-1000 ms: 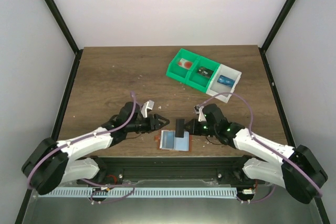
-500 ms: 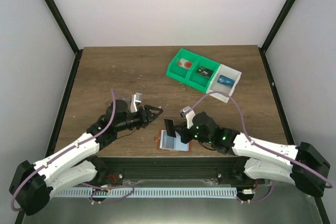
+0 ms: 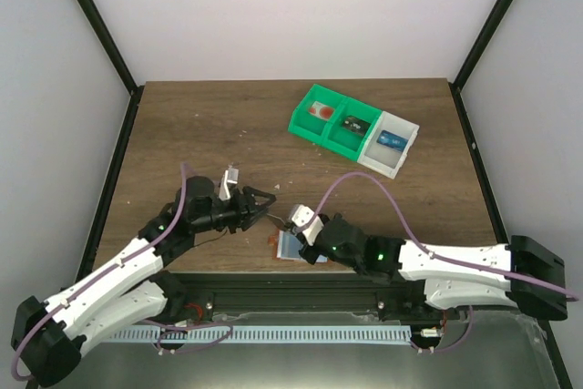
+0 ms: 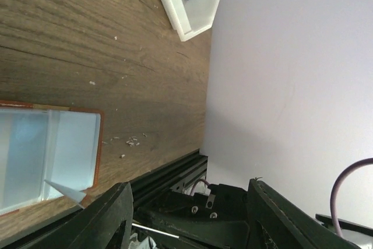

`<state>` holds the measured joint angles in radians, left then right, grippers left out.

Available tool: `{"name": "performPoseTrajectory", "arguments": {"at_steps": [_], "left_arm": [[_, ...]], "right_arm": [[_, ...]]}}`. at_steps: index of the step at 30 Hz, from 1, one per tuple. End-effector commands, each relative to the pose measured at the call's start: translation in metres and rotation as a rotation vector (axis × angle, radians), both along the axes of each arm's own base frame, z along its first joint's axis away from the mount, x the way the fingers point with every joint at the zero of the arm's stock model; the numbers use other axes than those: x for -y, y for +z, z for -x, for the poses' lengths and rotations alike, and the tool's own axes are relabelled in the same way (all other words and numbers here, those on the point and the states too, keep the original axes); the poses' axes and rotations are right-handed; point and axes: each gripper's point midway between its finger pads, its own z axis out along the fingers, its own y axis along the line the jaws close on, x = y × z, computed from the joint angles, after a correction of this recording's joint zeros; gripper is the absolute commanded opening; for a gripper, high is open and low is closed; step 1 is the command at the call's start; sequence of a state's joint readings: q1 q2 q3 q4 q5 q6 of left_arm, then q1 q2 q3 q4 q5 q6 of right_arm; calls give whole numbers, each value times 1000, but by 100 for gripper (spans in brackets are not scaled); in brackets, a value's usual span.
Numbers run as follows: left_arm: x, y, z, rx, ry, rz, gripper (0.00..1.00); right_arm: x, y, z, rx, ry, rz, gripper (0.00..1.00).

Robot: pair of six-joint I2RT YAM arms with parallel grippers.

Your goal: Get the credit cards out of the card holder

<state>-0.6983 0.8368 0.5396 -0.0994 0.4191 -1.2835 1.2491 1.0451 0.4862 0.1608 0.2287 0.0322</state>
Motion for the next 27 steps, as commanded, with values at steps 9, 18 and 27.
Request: {"name": "performPoseTrajectory", "arguments": {"at_steps": [9,18,27], "left_arm": [[-18,-9,7,-74,49,-50,60],[-19,-2,6,-84,67,-22,60],[-19,8,3,-92,96,76,59]], "right_arm": [[-11,36,-12,296,0,91,0],[-11,38,-11,400,43,164,0],[-1,30,-6,453,93,243,1]]}}
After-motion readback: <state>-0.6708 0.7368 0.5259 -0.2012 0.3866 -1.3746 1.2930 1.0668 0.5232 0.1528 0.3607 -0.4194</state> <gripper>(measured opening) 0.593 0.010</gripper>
